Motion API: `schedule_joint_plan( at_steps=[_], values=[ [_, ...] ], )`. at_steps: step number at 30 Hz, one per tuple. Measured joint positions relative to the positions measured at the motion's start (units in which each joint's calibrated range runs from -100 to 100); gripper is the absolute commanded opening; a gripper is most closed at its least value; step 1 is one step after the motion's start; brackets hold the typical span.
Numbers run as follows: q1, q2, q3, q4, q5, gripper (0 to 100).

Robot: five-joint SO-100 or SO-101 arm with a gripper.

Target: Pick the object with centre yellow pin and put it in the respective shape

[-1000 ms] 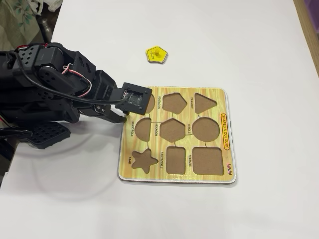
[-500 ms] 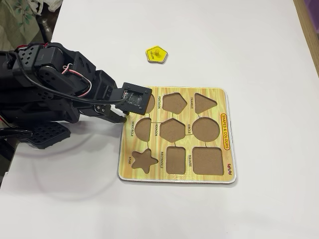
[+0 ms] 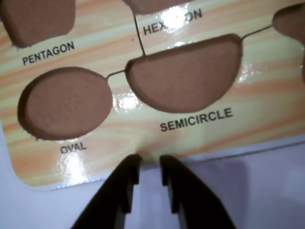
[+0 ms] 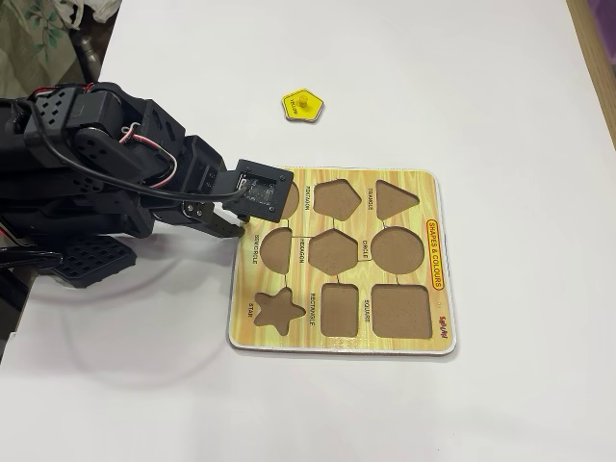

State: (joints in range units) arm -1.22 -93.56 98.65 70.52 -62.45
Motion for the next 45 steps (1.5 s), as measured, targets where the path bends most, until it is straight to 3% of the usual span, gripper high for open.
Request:
schedule_joint_plan(
  at_steps=[26, 31, 40, 45],
  values=[
    [0.0, 1.29, -0.81, 0.0, -0.21, 6],
    [0.0, 14.69, -10.07, 0.94, -0.21, 6],
    [-0.09, 47.16, -41.37, 1.03, -0.21, 6],
    [-4.96, 59.54, -52.88, 0.94, -0.21, 6]
  ],
)
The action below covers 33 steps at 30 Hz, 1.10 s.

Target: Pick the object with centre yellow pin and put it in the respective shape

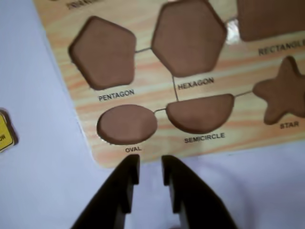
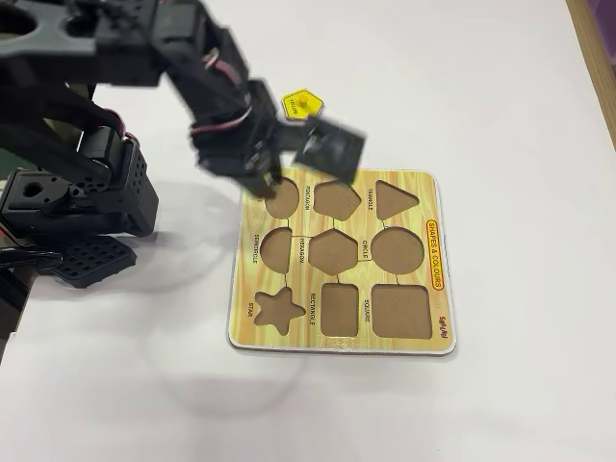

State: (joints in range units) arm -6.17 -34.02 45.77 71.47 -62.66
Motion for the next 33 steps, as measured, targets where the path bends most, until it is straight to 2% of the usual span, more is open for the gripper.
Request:
schedule_joint_plan(
  at_steps=[4, 11, 21, 33],
  values=[
    [-5.52, 6.7, -5.94, 0.09, -0.31, 6],
    [-18.05, 16.41, -11.69, 0.09, -8.01, 6],
    [-35.17, 33.08, -24.82, 0.0, -13.57, 6],
    [-42.66, 45.45, -34.62, 0.0, -14.14, 6]
  ],
)
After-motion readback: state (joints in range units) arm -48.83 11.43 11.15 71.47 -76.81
